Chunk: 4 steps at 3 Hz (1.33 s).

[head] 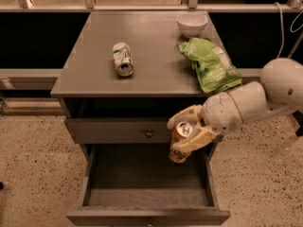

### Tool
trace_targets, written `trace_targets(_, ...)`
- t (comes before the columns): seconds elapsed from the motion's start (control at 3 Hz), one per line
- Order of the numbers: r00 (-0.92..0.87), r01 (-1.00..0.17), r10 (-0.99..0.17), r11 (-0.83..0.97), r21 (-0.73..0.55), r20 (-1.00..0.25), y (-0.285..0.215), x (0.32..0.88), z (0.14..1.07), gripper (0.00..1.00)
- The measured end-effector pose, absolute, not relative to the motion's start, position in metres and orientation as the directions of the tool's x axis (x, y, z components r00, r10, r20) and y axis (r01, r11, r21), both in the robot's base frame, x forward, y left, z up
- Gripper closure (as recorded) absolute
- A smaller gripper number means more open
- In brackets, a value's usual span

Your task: Place orange can into middle drawer

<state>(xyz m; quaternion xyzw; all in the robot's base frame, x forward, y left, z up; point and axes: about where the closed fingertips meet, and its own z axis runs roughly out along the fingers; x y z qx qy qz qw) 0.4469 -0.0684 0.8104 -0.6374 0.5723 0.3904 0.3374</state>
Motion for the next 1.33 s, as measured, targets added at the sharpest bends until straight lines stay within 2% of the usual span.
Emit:
trace_targets(0.33, 0.059, -0.993, -0.391, -0.121, -0.012, -0.919, -0.077, 0.427, 0.74, 1.0)
trace_targets(1.0, 0.071, -0.991, -0.369, -0.131, -0.024, -0.927, -0.078, 0.424, 0.715, 1.0)
trace_targets(1.33, 0.042, -0.994, -0.349, -0.109, -0.004, -0.936, -0.08, 0.428, 0.673, 1.0)
